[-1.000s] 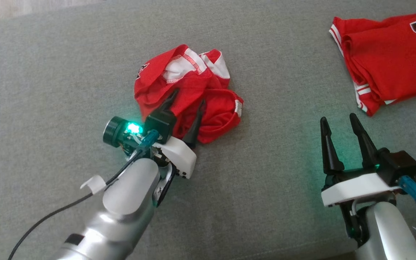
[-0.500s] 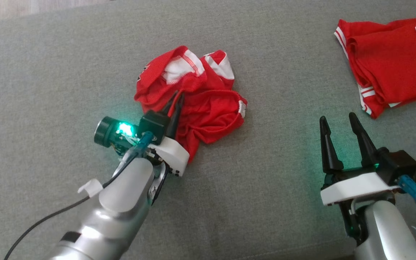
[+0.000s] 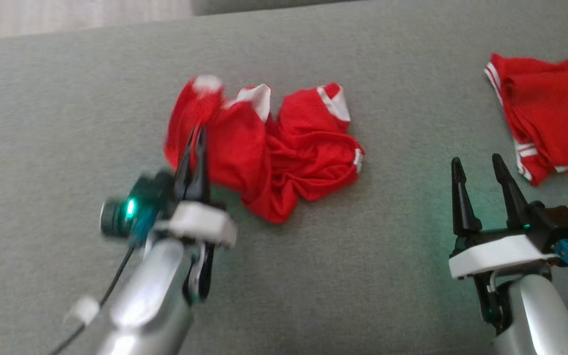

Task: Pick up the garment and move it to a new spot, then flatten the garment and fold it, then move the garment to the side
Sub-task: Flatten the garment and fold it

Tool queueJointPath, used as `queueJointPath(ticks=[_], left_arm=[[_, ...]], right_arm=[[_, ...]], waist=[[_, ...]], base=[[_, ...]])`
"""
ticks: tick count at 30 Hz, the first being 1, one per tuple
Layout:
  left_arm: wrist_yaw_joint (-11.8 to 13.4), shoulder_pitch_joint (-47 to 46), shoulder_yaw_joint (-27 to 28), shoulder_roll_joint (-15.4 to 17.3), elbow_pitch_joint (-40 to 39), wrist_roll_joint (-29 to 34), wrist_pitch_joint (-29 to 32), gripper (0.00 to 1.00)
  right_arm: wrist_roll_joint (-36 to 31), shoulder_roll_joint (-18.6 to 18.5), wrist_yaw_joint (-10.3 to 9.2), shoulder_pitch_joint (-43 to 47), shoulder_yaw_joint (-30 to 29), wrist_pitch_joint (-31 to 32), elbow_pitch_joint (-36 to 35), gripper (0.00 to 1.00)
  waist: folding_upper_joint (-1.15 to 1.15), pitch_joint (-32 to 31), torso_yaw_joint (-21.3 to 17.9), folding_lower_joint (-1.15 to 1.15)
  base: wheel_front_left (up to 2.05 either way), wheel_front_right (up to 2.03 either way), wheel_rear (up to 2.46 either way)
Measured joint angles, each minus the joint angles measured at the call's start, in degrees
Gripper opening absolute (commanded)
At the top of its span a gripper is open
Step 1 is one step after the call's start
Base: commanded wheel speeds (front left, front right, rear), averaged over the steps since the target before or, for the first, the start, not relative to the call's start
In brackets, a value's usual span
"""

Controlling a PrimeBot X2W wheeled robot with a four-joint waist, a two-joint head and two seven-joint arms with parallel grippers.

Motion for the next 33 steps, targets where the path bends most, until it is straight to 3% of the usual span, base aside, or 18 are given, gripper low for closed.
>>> queueJointPath(ticks=[6, 16, 17, 18, 19, 20, 27, 33], left_arm=[[0.04, 8.09, 3.44, 0.16, -0.24, -1.93, 0.01, 0.0], [-0.59, 9.65, 9.07, -0.03, 1.75, -2.27, 0.01, 0.0], [-0.59, 9.65, 9.07, -0.03, 1.75, -2.27, 0.01, 0.08], [-0.94, 9.83, 9.29, -0.03, 1.78, -1.99, 0.01, 0.42], [-1.07, 10.09, 9.46, -0.07, 1.78, -1.69, 0.01, 0.85], [-1.26, 10.38, 9.69, -0.14, 1.81, -1.49, 0.01, 1.0], [-2.07, 12.84, 12.93, -0.15, -2.48, 2.12, 0.01, 1.0], [-3.23, 15.77, 13.81, -0.19, -10.18, 5.05, 0.0, 1.0]], right_arm=[[-0.65, 0.0, 0.0, 1.06, -0.08, 0.92, -0.79, 1.0], [-1.29, 0.0, 0.0, 1.03, -0.19, 2.35, -2.22, 1.0], [-1.29, 0.0, 0.0, 1.03, -0.19, 2.35, -2.22, 1.0], [-1.29, 0.0, 0.0, 1.03, -0.31, 2.52, -2.23, 1.0], [-1.29, 0.0, 0.0, 1.03, -0.36, 2.52, -2.23, 1.0], [-1.29, 0.0, 0.0, 1.04, -0.41, 2.52, -2.22, 1.0], [-1.14, 0.0, 0.0, 2.27, -0.08, 2.54, -2.2, 1.0], [-0.4, -0.04, 0.0, 1.71, 7.03, 4.54, -2.92, 1.0]], waist=[[0.0, -1.18, 2.67, 0.0], [0.0, -0.72, 3.03, 0.0], [0.0, -0.72, 3.03, 0.0], [0.0, -0.79, 3.01, 0.0], [0.0, -0.89, 2.99, 0.0], [0.0, -1.05, 2.98, 0.0], [0.0, -2.59, 4.07, 0.0], [0.0, -3.31, 6.65, 0.0]], base=[[0.0, 0.0, 0.0], [0.0, 0.0, 0.0], [0.0, 0.0, 0.0], [0.0, 0.0, 0.0], [0.0, 0.0, 0.0], [0.0, 0.0, 0.0], [0.0, 0.0, 0.0], [0.0, 0.0, 0.0]])
